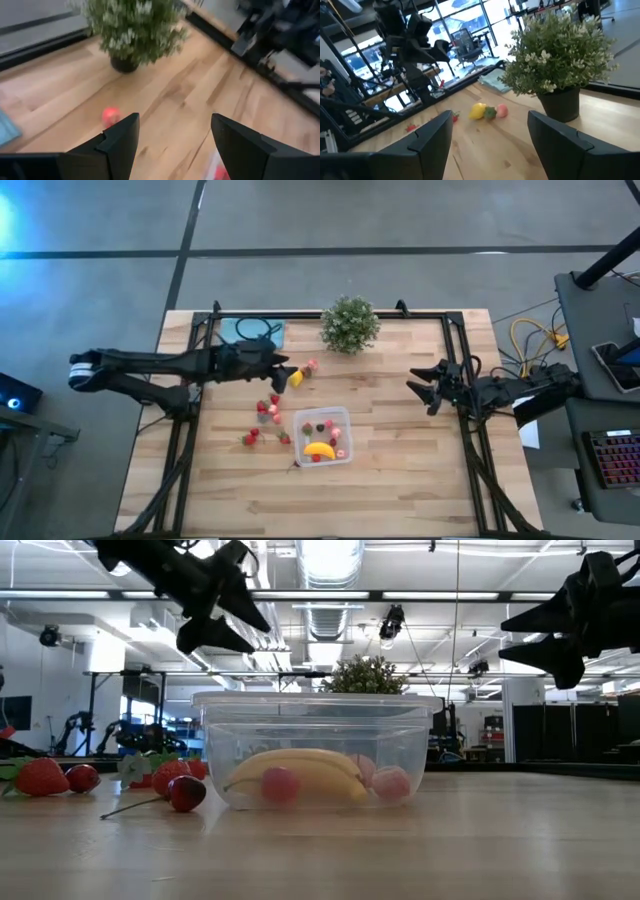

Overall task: Pick and placing Produce into tupperware
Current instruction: Put the pink peach into the transparent bin

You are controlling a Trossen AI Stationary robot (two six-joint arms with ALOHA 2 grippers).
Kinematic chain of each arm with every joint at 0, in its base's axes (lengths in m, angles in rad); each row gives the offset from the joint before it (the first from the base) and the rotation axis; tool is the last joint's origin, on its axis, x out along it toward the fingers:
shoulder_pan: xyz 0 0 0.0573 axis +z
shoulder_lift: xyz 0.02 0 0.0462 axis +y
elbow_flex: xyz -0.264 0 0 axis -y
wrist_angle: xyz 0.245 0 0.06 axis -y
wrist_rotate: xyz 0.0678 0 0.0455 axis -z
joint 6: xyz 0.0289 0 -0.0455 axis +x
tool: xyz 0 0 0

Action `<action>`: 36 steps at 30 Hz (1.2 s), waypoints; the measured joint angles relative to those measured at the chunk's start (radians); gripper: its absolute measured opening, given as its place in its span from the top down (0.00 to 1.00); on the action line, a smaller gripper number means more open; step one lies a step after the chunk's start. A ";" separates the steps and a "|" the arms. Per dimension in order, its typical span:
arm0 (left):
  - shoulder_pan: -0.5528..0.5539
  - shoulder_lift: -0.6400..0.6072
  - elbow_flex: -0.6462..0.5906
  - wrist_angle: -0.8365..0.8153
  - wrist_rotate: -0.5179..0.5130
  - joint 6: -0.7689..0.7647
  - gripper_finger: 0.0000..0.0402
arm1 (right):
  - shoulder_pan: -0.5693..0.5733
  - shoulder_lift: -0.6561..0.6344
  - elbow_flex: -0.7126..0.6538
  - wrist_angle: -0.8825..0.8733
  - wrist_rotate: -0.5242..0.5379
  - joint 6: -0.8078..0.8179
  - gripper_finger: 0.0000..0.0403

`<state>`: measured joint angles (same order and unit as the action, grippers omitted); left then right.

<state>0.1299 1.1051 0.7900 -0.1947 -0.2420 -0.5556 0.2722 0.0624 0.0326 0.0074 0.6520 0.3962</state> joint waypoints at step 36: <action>0.204 0.602 0.585 -0.584 0.141 0.203 0.42 | 0.000 0.006 -0.001 -0.003 0.000 0.000 0.38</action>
<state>0.3340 1.7068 1.3746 -0.7789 -0.1009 -0.3529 0.2722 0.0685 0.0319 0.0048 0.6523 0.3962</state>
